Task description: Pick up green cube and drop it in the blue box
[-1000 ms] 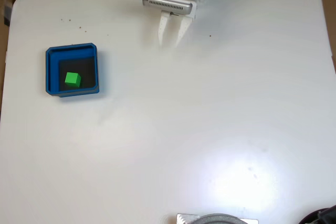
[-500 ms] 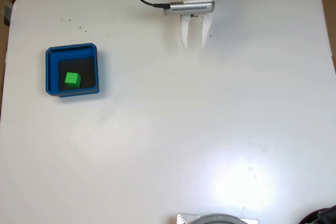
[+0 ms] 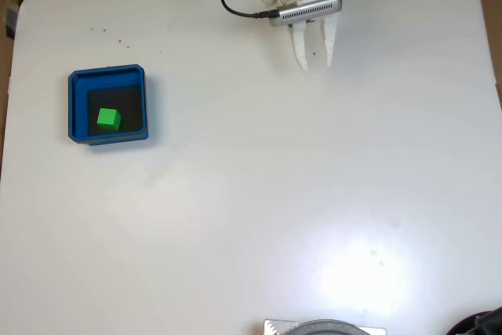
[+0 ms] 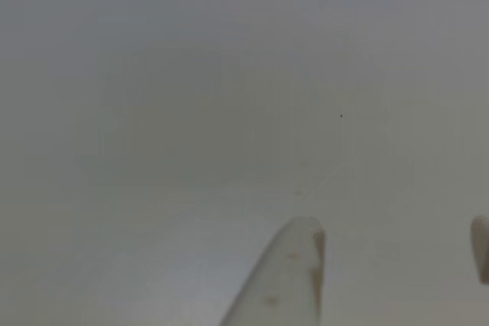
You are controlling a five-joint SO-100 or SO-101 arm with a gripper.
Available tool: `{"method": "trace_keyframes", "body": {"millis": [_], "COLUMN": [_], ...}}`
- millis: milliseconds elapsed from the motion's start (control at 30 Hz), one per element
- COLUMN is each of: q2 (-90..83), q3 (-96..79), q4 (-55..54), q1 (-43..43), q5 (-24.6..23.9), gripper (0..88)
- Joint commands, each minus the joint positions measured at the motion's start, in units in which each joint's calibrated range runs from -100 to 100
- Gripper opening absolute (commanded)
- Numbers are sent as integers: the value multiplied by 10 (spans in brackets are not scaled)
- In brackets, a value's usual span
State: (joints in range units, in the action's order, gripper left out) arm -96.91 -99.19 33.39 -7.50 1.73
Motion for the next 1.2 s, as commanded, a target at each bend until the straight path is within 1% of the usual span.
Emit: {"method": "trace_keyframes", "body": {"millis": [0,200,533,1167], "q2": [-17,-17,-17,-12], "q3": [-3,-3,-2,-4], "q4": [-15,-15,-14,-11], "q1": [-3,-1,0,0], "q5": [1,1,3,0], "gripper": [128,73,29,25]}}
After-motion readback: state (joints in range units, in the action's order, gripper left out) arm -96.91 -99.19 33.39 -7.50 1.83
